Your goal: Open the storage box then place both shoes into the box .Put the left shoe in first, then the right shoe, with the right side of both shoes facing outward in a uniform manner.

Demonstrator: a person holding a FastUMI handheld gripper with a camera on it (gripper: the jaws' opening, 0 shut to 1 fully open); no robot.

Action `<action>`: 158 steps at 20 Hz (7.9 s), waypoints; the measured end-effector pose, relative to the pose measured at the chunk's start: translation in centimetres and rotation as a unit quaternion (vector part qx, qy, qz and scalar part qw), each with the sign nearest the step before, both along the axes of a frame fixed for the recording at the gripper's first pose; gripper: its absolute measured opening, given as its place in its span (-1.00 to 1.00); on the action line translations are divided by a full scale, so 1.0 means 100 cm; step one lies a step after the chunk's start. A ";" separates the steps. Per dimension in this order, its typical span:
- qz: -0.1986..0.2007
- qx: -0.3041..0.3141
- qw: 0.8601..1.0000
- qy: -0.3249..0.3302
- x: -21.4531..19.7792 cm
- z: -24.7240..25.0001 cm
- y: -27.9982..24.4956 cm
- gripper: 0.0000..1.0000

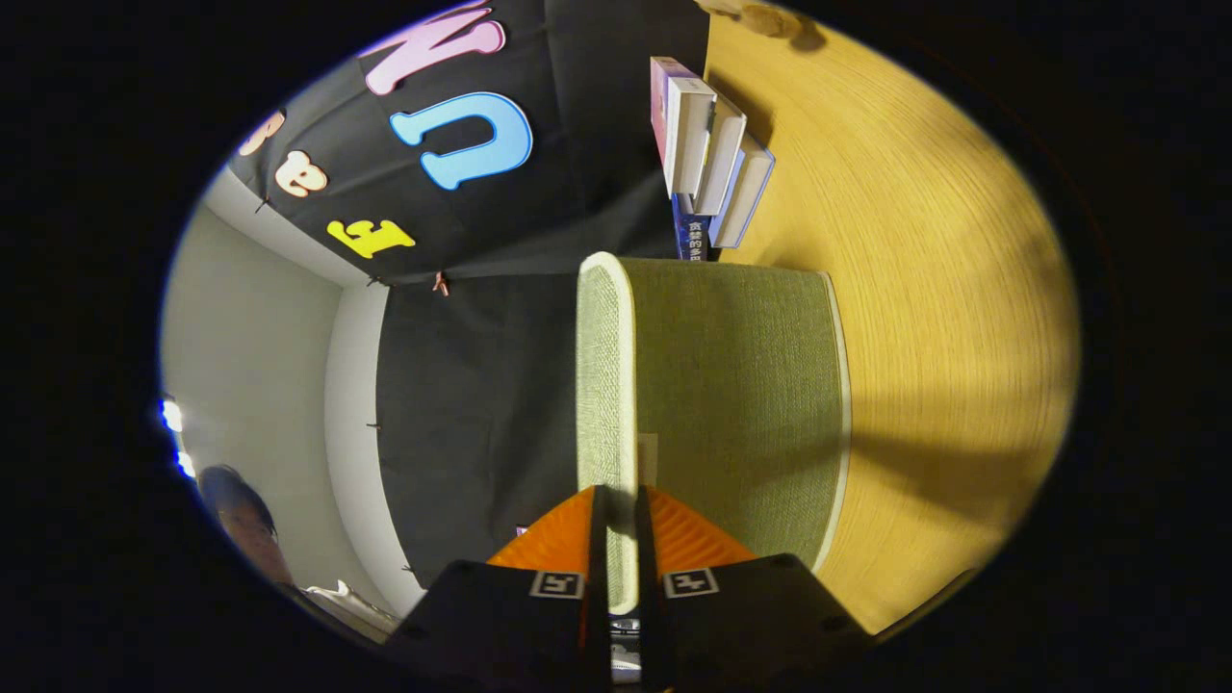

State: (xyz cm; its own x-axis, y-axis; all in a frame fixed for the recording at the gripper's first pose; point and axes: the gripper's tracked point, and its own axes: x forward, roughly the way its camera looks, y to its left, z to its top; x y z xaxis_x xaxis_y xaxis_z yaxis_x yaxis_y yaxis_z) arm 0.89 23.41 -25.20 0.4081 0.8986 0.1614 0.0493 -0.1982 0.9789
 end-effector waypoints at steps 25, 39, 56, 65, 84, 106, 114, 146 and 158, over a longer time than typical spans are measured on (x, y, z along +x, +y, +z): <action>-0.063 -0.129 0.977 -0.159 0.018 0.195 0.060 -0.80; -0.008 -0.160 0.968 -0.193 0.040 0.229 0.206 -0.79; 0.023 -0.204 0.961 -0.184 0.036 0.195 0.243 0.91; -0.039 -0.221 0.947 -0.229 0.029 0.222 0.161 0.91; -0.179 -0.631 0.735 -0.173 -0.040 0.085 -0.162 0.96; -0.068 -0.729 0.681 0.005 -0.049 -0.159 -0.234 0.20; -0.094 -0.730 0.675 0.059 -0.047 -0.166 -0.245 -0.82; -0.086 -0.590 0.803 0.017 0.047 0.065 0.044 -0.88; -0.033 -0.625 0.773 0.106 0.061 -0.016 0.120 -0.86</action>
State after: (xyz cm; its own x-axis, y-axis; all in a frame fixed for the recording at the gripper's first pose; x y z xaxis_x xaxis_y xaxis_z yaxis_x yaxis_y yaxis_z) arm 7.04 35.44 -26.85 0.3584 0.2736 -0.8926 0.2657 0.8867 0.3785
